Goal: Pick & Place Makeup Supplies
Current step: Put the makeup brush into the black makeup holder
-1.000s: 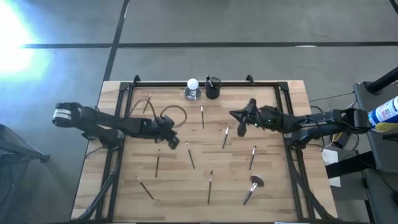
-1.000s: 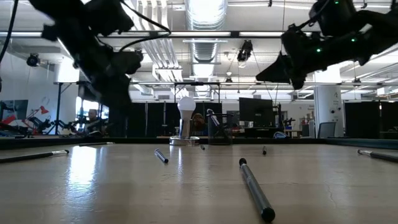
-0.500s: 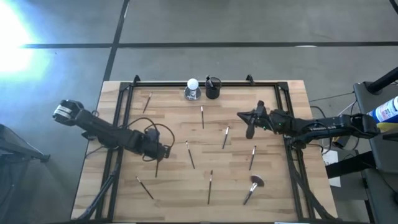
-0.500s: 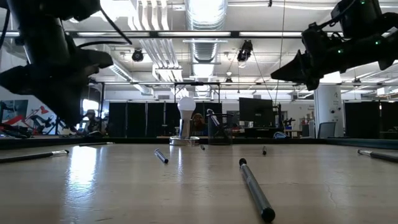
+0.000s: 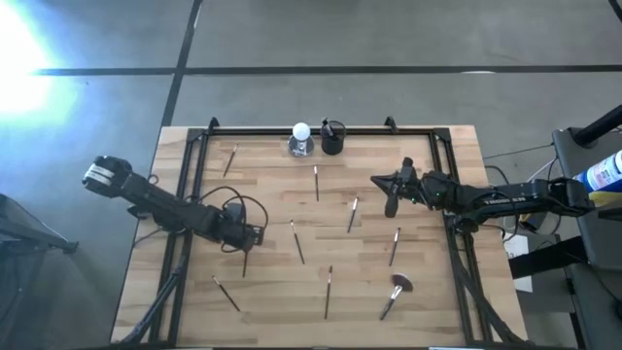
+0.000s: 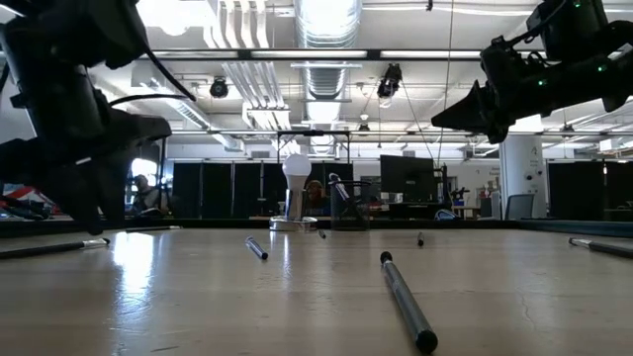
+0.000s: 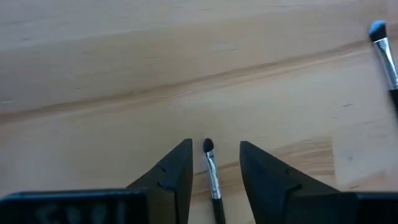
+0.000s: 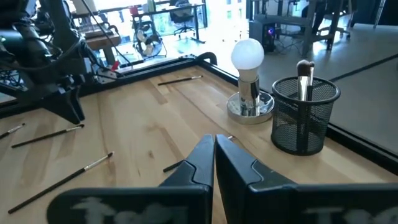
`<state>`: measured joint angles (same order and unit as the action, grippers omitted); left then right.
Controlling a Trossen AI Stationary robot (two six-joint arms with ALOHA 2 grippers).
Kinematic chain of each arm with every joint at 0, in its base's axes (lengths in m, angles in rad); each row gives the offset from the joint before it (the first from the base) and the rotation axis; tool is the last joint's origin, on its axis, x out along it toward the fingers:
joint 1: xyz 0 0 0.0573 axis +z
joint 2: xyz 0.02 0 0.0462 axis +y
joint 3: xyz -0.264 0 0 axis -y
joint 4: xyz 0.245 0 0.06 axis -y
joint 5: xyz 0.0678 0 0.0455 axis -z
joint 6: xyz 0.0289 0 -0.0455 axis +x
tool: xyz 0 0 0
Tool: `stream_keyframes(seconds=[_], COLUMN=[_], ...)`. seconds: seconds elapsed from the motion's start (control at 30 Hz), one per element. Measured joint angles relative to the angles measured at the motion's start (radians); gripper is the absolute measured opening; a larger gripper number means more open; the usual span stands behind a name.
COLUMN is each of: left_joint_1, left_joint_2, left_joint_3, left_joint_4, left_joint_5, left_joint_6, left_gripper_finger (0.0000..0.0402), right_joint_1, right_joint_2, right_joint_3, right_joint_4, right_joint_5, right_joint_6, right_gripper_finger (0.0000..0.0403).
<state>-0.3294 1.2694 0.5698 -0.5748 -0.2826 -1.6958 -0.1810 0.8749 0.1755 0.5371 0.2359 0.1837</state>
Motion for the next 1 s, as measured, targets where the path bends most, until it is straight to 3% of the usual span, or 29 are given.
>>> stream_keyframes(seconds=[0.37, 0.73, 0.87, 1.0], left_joint_1=[-0.001, -0.001, -0.002, 0.0], left_joint_2=[0.064, 0.115, 0.065, -0.026], left_joint_3=[-0.016, -0.009, -0.009, -0.011], left_joint_4=[0.058, 0.046, 0.043, 0.051], left_joint_5=[-0.007, -0.003, -0.042, -0.201], left_joint_6=[0.001, -0.005, -0.005, 0.008], left_gripper_finger=[0.0111, 0.0007, 0.0002, 0.0001], right_joint_1=[0.0, 0.0, 0.0, 0.0], right_joint_2=[0.001, 0.005, 0.005, 0.005], right_joint_3=[0.0, 0.0, 0.0, 0.0], right_joint_4=[0.001, 0.001, 0.001, 0.001], right_joint_5=[0.001, 0.003, 0.003, 0.003], right_joint_6=[0.0, -0.004, -0.004, -0.004], right_gripper_finger=[0.0011, 0.0011, 0.0011, 0.0011])
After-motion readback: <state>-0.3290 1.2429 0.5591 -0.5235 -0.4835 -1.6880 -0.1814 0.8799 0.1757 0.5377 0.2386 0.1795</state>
